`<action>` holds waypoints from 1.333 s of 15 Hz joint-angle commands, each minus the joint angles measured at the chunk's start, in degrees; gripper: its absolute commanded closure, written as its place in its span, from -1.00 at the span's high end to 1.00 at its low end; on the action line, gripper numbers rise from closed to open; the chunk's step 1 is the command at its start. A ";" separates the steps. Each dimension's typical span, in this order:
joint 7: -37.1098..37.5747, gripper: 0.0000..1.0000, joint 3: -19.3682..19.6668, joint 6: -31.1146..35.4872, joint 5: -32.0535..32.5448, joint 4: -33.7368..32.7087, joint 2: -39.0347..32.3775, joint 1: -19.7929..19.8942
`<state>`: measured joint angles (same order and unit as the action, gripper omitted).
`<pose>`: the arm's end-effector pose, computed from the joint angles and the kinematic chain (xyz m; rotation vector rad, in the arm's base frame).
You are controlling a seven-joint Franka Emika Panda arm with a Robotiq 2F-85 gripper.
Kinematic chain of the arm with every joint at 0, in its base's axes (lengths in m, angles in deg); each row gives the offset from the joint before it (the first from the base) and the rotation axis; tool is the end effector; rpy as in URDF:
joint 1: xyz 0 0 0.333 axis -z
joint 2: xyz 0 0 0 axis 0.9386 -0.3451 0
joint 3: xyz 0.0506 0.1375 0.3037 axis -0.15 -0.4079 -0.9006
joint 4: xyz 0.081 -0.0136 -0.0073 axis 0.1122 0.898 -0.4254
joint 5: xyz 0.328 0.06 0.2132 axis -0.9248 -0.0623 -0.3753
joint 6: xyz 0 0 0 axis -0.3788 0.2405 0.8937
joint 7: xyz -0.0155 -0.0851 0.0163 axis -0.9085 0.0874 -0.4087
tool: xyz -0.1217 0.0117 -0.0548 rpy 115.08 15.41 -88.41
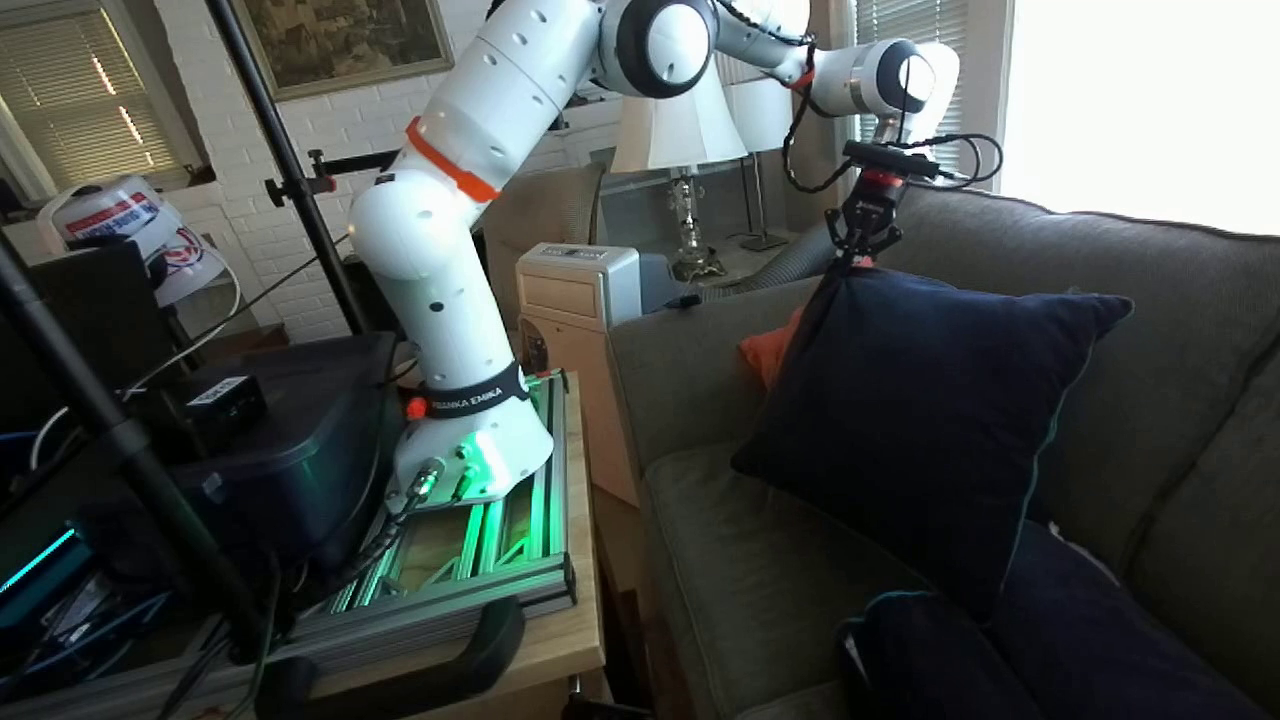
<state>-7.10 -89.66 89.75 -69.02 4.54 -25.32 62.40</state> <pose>0.6765 0.1691 0.2345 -2.5934 -1.3336 0.8704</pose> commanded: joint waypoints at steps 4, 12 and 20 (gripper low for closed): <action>0.29 0.06 1.40 2.49 -0.04 -1.56 -2.21 -0.08; 13.04 1.00 8.47 18.35 2.63 -1.42 -4.54 0.93; 11.53 1.00 8.47 24.36 1.52 -0.61 -6.34 4.62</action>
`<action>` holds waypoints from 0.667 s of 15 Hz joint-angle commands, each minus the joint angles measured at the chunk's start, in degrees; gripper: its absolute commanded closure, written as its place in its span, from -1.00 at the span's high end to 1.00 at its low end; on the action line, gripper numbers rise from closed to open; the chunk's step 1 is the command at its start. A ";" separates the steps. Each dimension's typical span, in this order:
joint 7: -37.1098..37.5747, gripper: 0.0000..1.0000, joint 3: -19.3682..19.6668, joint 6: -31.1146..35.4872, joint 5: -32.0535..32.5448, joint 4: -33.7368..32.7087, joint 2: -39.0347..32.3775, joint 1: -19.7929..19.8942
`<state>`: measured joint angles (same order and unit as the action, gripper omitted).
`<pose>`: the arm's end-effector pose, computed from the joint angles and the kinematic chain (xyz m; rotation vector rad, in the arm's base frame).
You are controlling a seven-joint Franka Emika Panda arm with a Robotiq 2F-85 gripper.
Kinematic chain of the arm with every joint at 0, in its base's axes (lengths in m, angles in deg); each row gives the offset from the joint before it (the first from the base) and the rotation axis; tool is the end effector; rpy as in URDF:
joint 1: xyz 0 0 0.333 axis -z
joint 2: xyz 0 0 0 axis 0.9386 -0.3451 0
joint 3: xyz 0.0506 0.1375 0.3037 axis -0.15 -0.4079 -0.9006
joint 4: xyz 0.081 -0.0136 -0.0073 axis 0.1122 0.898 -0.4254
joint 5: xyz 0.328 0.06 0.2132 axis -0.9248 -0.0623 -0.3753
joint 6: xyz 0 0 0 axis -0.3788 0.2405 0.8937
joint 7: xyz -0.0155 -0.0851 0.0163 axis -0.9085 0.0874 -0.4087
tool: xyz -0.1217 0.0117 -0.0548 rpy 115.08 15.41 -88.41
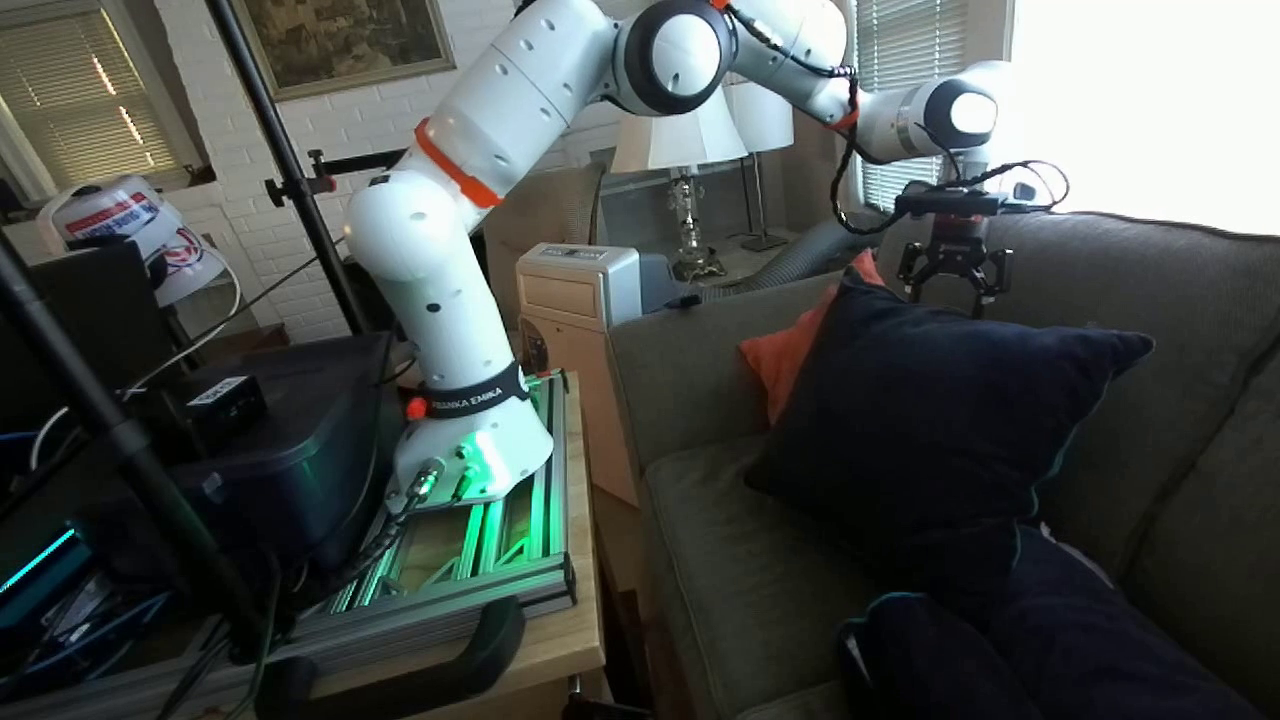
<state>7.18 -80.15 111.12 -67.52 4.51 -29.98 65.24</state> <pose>0.7430 0.0576 0.1787 2.8902 0.8086 -0.4939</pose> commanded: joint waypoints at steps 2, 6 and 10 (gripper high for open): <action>-7.28 1.00 -2.49 5.44 -0.85 -0.32 -1.99 3.50; -17.86 1.00 -6.45 9.99 -3.61 0.22 -2.30 7.15; -28.08 1.00 -9.06 8.96 -6.80 -1.20 -2.94 9.02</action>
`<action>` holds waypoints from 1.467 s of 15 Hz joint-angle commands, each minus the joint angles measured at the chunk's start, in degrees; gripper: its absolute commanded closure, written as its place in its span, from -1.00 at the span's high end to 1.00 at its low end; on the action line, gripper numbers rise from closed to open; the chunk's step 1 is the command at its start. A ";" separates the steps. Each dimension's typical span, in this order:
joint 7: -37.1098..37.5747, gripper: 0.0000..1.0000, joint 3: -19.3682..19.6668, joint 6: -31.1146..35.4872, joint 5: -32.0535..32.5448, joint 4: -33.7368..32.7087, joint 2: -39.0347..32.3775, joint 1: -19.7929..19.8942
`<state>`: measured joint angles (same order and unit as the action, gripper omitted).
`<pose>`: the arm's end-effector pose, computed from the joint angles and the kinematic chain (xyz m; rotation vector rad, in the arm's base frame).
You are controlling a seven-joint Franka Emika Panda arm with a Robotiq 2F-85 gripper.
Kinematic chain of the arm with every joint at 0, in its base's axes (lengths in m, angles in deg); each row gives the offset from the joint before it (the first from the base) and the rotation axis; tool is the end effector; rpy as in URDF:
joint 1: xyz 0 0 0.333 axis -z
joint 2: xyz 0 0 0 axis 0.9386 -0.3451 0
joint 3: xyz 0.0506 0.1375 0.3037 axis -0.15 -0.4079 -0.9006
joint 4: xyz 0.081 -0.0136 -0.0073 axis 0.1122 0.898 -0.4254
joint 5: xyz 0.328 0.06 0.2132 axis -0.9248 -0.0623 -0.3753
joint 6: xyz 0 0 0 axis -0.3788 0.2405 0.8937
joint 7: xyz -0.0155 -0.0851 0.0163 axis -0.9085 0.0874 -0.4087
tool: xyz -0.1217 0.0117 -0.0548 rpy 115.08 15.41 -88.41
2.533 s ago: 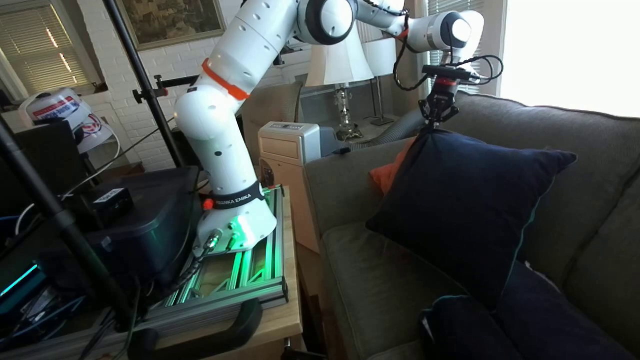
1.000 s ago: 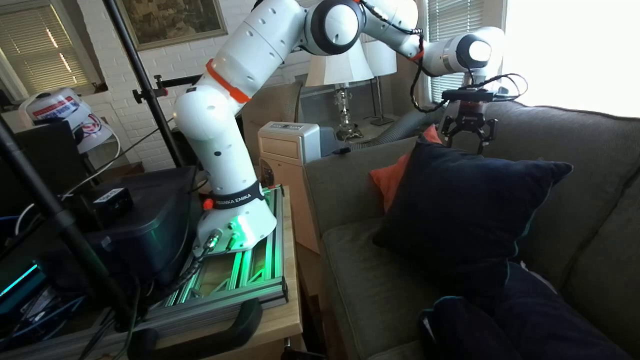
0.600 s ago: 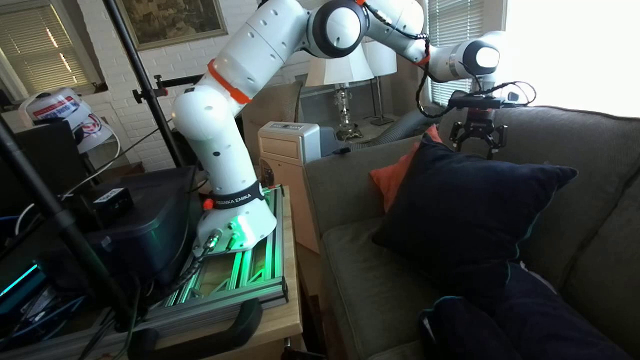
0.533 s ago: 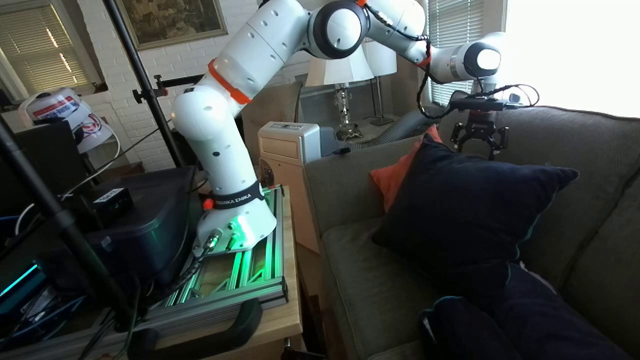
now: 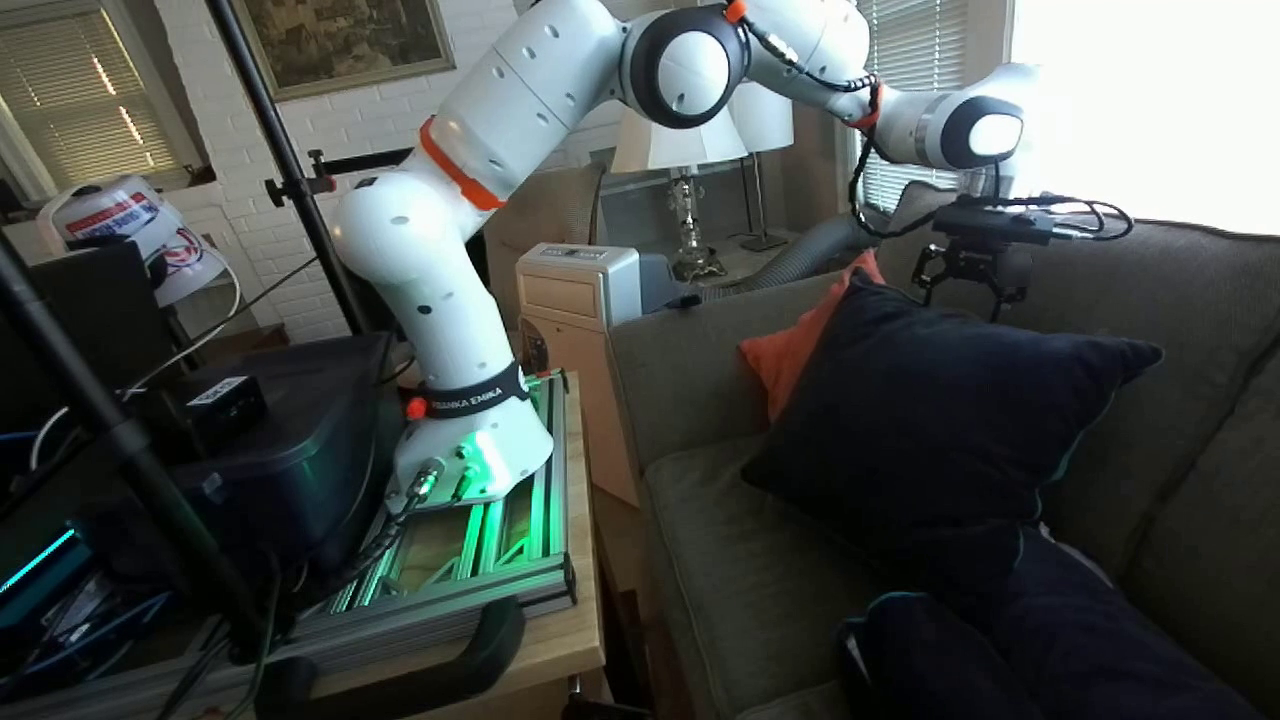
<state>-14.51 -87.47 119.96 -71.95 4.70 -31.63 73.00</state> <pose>0.7623 0.0372 0.1675 -2.7652 -1.2438 0.2335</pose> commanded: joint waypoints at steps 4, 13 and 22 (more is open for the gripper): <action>-14.93 1.00 0.00 1.54 1.68 1.42 -0.25 -1.27; -26.95 0.40 2.14 6.99 8.34 7.18 0.73 -5.73; -15.96 -0.86 3.36 -9.23 5.92 5.71 2.82 -7.40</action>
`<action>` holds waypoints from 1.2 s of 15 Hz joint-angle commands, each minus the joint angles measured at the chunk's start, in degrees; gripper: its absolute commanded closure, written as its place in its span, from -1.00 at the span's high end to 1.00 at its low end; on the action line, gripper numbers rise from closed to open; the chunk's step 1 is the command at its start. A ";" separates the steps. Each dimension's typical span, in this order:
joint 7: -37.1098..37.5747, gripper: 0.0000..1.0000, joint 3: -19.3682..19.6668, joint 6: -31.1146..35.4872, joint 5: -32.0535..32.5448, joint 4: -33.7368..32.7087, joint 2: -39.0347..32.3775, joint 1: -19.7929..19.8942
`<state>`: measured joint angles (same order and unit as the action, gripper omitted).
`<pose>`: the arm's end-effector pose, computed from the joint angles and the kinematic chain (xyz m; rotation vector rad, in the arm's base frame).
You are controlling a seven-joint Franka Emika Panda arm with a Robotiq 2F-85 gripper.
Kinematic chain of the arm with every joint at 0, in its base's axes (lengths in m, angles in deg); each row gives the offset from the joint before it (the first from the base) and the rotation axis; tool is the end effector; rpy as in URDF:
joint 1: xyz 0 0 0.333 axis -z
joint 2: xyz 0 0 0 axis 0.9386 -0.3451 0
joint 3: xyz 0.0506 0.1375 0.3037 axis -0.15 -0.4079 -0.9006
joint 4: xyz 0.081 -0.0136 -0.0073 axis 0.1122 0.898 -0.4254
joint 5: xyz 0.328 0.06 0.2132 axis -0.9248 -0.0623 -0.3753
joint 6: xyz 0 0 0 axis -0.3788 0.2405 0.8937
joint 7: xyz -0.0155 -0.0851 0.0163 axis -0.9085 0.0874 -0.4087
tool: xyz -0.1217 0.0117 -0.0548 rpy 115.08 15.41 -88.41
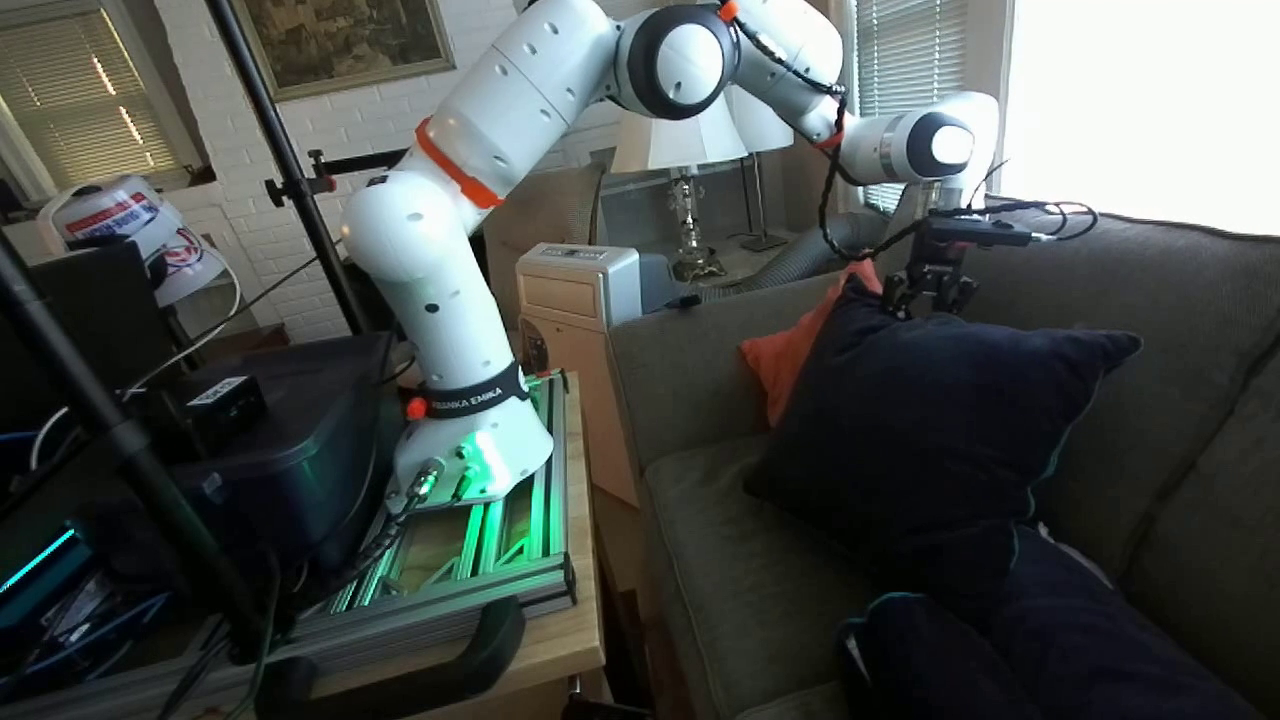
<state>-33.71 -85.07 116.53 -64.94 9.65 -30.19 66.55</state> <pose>0.7286 0.0868 0.1449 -2.4065 -1.8894 0.4862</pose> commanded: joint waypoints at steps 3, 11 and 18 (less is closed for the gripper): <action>5.03 -1.00 0.43 -17.77 -2.22 -3.47 0.90 -1.17; 4.21 -0.96 -1.63 -36.47 -4.90 -11.98 -0.18 -1.94; 2.52 -0.96 -3.20 -43.76 -4.19 -13.50 0.22 -4.41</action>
<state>-30.06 -87.89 77.64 -69.13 -1.39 -29.60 63.59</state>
